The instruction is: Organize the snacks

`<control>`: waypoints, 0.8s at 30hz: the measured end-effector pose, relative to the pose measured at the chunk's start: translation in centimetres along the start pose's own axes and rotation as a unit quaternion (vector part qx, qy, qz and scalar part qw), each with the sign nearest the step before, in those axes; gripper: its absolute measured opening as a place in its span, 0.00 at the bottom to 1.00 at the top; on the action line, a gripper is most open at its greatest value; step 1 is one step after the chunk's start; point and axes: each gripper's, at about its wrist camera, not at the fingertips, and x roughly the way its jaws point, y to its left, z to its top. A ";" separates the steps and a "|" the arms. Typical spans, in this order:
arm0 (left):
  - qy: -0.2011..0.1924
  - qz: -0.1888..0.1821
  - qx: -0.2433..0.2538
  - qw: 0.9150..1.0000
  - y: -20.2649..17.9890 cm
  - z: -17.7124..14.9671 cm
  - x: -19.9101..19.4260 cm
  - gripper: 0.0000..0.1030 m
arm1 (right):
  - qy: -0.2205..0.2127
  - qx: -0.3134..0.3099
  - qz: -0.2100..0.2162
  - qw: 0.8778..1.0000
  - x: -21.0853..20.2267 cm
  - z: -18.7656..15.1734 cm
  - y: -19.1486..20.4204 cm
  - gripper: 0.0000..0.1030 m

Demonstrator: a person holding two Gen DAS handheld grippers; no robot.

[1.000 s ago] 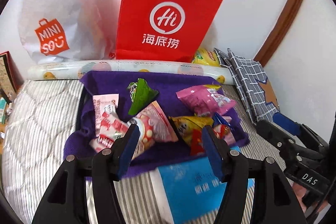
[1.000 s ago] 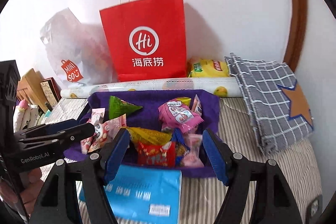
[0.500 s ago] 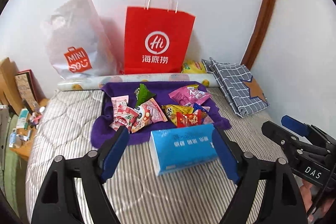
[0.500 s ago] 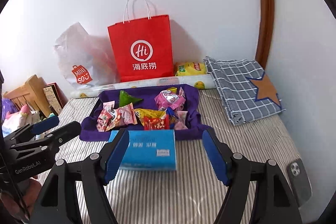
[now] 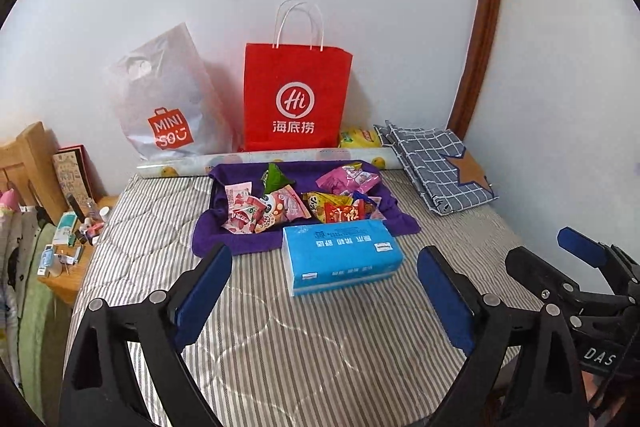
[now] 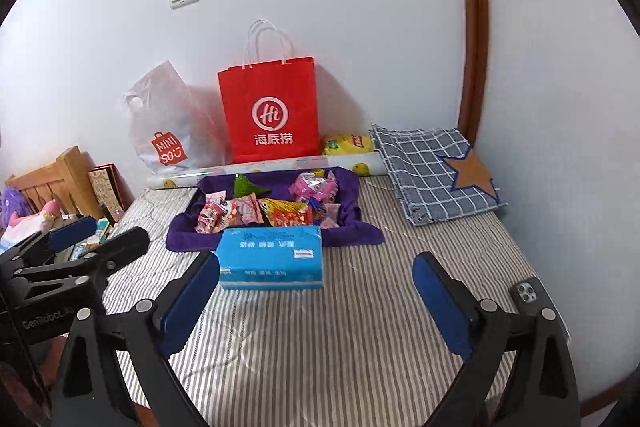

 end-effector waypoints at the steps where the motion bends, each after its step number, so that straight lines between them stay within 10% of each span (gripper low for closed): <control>1: -0.002 0.001 0.002 1.000 -0.2 -0.1 -0.3 0.91 | 0.002 0.001 0.000 1.000 -0.2 -0.1 -0.1 0.95; 24: -0.008 0.007 0.006 1.000 -1.0 -0.6 -2.1 0.91 | -0.004 0.022 -0.005 1.000 -2.6 -0.8 -0.9 0.95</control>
